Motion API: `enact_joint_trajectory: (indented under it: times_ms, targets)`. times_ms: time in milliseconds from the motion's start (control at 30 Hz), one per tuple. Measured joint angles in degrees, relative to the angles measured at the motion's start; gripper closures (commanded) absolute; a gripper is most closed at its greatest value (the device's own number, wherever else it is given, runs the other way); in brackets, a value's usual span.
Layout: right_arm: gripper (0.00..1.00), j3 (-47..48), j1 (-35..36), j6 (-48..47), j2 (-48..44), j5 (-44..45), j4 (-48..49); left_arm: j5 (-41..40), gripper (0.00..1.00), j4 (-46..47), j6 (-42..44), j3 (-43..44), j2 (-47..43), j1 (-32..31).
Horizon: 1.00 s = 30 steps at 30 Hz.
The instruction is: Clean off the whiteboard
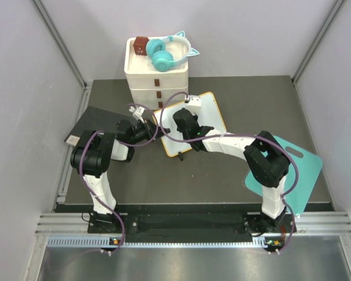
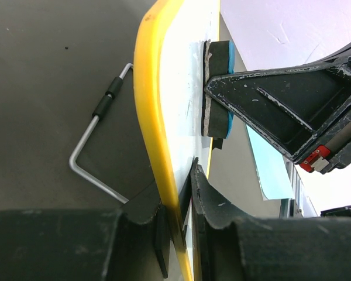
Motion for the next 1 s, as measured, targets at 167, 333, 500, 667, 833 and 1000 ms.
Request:
enact_joint_trajectory:
  times_ms: [167,333,500,667,833,1000]
  targets:
    - [1.00,0.3,0.0,-0.5,0.2,-0.1,-0.2,0.0,1.00,0.0,0.0,0.0,0.0,0.0]
    - [1.00,2.6,-1.4,-1.0,0.6,-1.8,-3.5,-0.2,1.00,-0.2,-0.1,0.0,0.0,0.0]
    - [1.00,3.9,-3.1,-0.9,0.0,-5.8,-6.2,-0.4,1.00,-0.2,-0.1,0.0,0.0,0.0]
    - [1.00,5.2,-4.9,-1.0,-0.3,-9.4,-8.4,-0.6,1.00,-0.3,0.0,0.2,0.0,-0.2]
    - [1.00,7.0,-8.2,-1.4,0.0,-10.5,-8.6,-0.5,1.00,-0.1,0.1,0.3,0.0,-0.2]
    - [1.00,7.9,-12.8,-1.6,0.2,-10.2,-8.6,-0.2,1.00,0.3,0.6,0.4,-0.2,-0.5]
